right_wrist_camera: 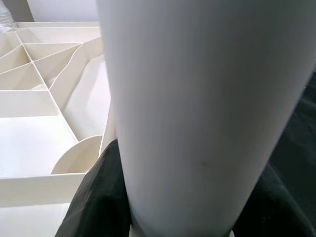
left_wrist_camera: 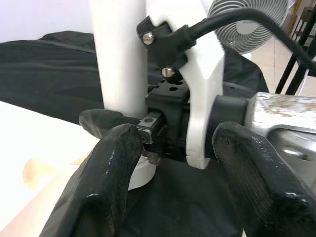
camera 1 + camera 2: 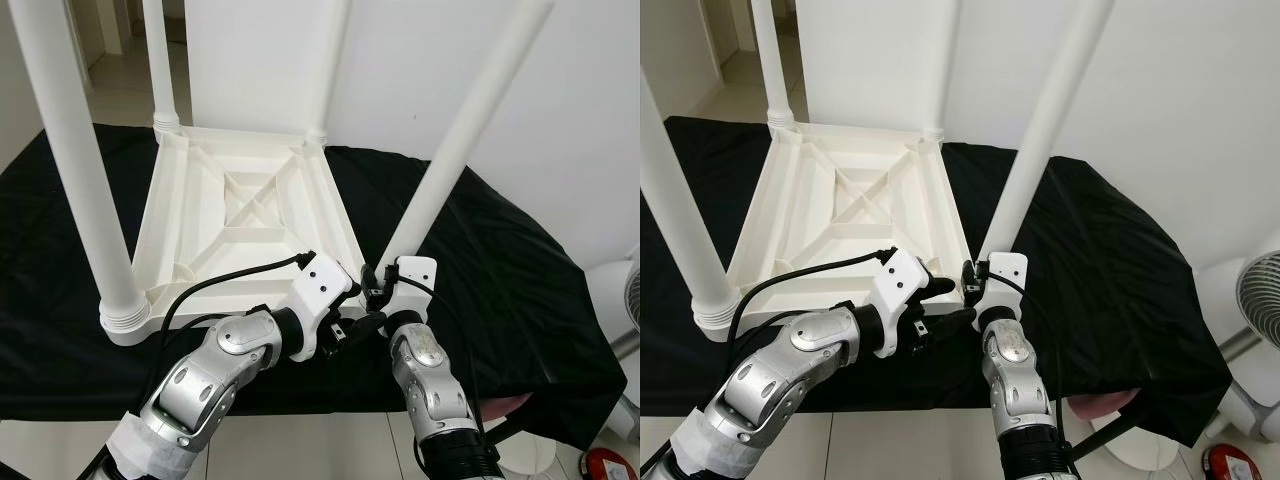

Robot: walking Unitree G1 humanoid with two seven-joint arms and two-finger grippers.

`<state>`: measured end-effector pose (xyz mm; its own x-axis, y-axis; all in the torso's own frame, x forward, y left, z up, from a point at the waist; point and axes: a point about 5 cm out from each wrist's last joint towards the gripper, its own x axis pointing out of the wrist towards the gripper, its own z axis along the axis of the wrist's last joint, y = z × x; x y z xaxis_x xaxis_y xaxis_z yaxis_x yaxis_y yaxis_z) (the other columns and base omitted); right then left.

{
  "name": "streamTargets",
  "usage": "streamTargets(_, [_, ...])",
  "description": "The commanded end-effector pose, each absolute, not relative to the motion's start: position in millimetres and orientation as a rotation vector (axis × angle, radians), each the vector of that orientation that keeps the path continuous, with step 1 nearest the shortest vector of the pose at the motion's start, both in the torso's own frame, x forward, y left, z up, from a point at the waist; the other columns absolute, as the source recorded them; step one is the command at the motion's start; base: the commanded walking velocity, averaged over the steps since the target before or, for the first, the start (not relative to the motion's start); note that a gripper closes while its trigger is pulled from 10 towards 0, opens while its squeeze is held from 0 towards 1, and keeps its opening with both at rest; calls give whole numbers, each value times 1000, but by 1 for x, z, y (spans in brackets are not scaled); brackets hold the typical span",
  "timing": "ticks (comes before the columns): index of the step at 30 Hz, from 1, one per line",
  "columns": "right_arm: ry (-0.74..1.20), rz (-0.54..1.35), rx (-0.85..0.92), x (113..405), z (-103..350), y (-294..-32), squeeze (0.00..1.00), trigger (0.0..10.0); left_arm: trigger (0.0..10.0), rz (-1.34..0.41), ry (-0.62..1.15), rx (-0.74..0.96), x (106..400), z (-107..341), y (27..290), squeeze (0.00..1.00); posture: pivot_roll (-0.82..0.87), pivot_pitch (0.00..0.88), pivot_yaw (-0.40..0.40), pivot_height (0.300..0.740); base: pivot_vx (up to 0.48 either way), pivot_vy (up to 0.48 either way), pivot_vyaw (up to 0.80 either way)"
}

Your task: Building children table

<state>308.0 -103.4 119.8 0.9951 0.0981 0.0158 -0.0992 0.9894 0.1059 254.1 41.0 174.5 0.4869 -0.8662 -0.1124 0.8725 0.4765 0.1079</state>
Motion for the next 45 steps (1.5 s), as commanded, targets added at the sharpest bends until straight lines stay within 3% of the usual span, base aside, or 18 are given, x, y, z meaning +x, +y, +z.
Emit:
streamTargets(1, [28, 95, 97, 306, 112, -103, 0, 10000, 10000, -1129, 33, 162, 252, 177, 36, 0, 29, 0, -125, 740, 0, 0, 0])
streamTargets(8, [57, 58, 91, 305, 113, -104, 0, 10000, 10000, -1141, 28, 172, 254, 178, 36, 0, 24, 0, -119, 740, 0, 0, 0])
streamTargets(9, [57, 55, 89, 304, 113, -104, 86, 10000, 10000, -1140, 26, 171, 255, 178, 36, 0, 24, 0, -119, 740, 0, 0, 0])
streamTargets(10, [57, 55, 89, 304, 113, -104, 86, 10000, 10000, -1140, 26, 171, 255, 178, 36, 0, 24, 0, -119, 740, 0, 0, 0])
streamTargets(11, [49, 60, 93, 304, 114, -105, 1000, 10000, 10000, -1140, 25, 169, 255, 178, 35, 0, 21, 0, -117, 740, 0, 0, 0])
streamTargets(24, [-8, 114, 90, 304, 121, -121, 1000, 10000, 10000, -1140, 27, 164, 255, 177, 35, 0, 32, 0, -123, 740, 0, 0, 0])
streamTargets(25, [-23, 161, 105, 303, 124, -124, 0, 10000, 10000, -1137, 27, 166, 256, 177, 35, 0, 39, 0, -126, 740, 0, 0, 0])
streamTargets(29, [-45, 246, 110, 302, 127, -128, 0, 10000, 10000, -1133, 25, 170, 257, 177, 36, 0, 41, 0, -128, 740, 0, 0, 0])
streamTargets(30, [-58, 363, 67, 302, 130, -135, 0, 10000, 10000, -1131, 21, 170, 257, 178, 36, 0, 41, 0, -128, 740, 0, 0, 0])
streamTargets(45, [-54, 638, -48, 312, 134, -156, 0, 10000, 10000, -1138, 29, 168, 255, 177, 39, 0, 48, 0, -128, 740, 0, 0, 0])
